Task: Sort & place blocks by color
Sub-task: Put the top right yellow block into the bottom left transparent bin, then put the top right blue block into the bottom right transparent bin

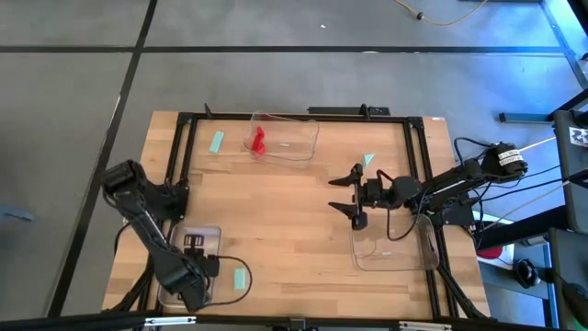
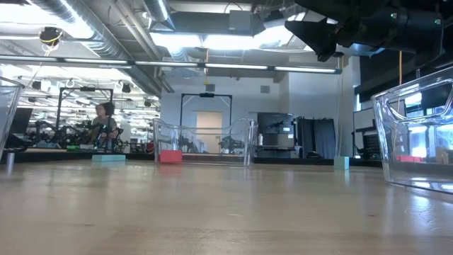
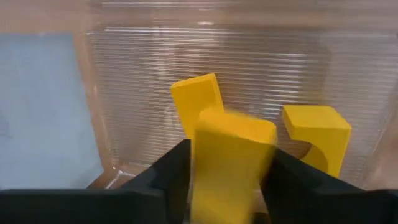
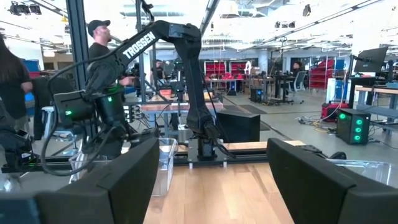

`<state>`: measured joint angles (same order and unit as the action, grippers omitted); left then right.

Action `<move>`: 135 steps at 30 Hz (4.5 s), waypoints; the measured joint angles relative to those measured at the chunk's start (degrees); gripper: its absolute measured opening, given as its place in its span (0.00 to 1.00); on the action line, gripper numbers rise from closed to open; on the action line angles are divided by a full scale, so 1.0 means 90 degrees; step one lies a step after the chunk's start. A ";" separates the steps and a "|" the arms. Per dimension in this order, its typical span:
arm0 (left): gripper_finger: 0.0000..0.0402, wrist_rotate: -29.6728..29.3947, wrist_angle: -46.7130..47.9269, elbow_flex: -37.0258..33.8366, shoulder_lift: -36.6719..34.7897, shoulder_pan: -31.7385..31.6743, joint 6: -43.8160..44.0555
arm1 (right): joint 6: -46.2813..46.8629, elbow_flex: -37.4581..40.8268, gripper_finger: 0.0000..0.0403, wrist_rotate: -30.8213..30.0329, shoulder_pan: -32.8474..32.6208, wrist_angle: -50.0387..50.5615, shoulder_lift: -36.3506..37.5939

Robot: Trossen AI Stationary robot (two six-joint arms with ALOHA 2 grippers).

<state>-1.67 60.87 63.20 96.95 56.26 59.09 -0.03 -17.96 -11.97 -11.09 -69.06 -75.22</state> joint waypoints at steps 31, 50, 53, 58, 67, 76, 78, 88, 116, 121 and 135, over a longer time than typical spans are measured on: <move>0.60 -0.5566 -0.1865 -0.0467 -0.3819 -0.2460 -0.4135 | -0.0002 -0.0005 0.74 0.0000 0.0000 0.0017 0.0000; 0.60 -0.2403 -1.1443 -0.5047 -0.4620 -0.4316 -0.6660 | -0.0032 -0.0005 0.74 -0.0073 0.0012 0.0192 -0.0005; 0.60 -0.2371 -1.1604 -0.5042 -0.4625 -0.4302 -0.6656 | -0.0019 -0.0005 0.74 -0.0070 0.0012 0.0192 -0.0005; 0.60 -0.2373 -1.1592 -0.5042 -0.4622 -0.4297 -0.6683 | -0.0013 -0.0005 0.74 -0.0068 0.0012 0.0191 -0.0005; 0.60 -0.2375 -1.1590 -0.5042 -0.4620 -0.4294 -0.6634 | 0.0272 -0.0005 0.74 -0.0310 0.0007 0.0299 -0.0002; 0.60 -0.2378 -1.1585 -0.5039 -0.4620 -0.4294 -0.6632 | 0.3671 -0.0928 0.74 -0.4702 0.0531 0.5632 -0.0056; 0.60 -0.2380 -1.1585 -0.5039 -0.4620 -0.4294 -0.6632 | 0.5028 -0.1267 0.74 -0.4783 0.0828 0.7575 -0.0162; 0.60 -0.2378 -1.1583 -0.5039 -0.4620 -0.4294 -0.6583 | 0.7986 -0.1423 0.74 -0.5038 0.1817 0.9659 -0.1288; 0.60 -0.2373 -1.1580 -0.5034 -0.4620 -0.4290 -0.6440 | 0.8585 -0.1433 0.67 -0.5081 0.2946 0.8926 -0.3019; 0.60 -0.2373 -1.1578 -0.5034 -0.4620 -0.4290 -0.6442 | 0.7950 -0.1433 0.45 -0.5080 0.2912 0.8949 -0.2985; 0.60 -0.2373 -1.1576 -0.5034 -0.4620 -0.4290 -0.6462 | 0.5655 -0.1411 0.45 -0.4911 0.1262 0.9020 -0.1338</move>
<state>-23.03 -43.31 17.89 55.37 17.65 0.93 50.87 -30.65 -56.16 0.27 12.13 -87.26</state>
